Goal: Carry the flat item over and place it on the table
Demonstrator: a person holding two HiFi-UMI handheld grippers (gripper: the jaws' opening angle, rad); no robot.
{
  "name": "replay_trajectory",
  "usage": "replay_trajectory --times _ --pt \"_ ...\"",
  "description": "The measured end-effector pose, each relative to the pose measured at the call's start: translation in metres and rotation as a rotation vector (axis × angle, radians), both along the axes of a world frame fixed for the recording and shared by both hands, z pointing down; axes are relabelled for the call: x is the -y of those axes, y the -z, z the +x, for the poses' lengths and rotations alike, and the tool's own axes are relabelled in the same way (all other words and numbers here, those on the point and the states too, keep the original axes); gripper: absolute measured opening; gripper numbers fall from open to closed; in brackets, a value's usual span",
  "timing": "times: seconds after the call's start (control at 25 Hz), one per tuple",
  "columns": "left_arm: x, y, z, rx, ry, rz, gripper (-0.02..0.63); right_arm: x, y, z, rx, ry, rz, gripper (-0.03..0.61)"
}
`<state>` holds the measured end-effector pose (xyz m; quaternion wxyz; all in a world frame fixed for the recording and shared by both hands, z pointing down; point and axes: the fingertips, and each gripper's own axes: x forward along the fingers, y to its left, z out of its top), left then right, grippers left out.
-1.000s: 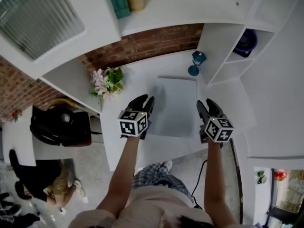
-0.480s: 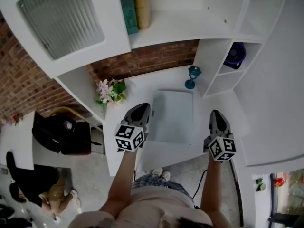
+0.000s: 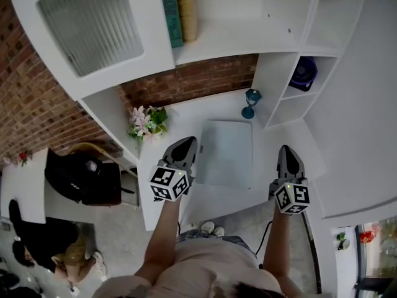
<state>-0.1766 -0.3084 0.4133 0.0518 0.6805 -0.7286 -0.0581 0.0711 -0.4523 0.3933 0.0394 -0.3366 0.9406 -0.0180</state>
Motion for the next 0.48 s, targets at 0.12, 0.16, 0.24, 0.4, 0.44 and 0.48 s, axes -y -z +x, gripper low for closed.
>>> replay_trajectory --times 0.12,0.16,0.24,0.4,0.44,0.48 --pt "-0.001 0.001 0.001 -0.002 -0.003 0.002 0.028 -0.001 0.002 0.003 0.004 -0.011 0.010 0.017" --pt "-0.001 0.001 0.001 -0.003 -0.004 0.003 0.028 -0.001 0.002 0.004 0.005 -0.015 0.011 0.016" --pt "0.000 0.001 0.001 -0.007 -0.006 0.005 0.028 0.000 0.001 0.007 0.005 -0.021 0.008 0.015" --pt "0.001 0.001 0.003 -0.014 -0.008 0.003 0.028 0.000 0.001 0.011 0.001 -0.029 0.005 0.015" --pt "0.001 0.001 0.003 -0.016 -0.009 0.003 0.028 0.000 0.001 0.012 0.000 -0.031 0.004 0.015" --pt "0.001 0.001 0.003 -0.019 -0.010 0.004 0.028 0.000 0.001 0.012 0.000 -0.032 0.003 0.015"
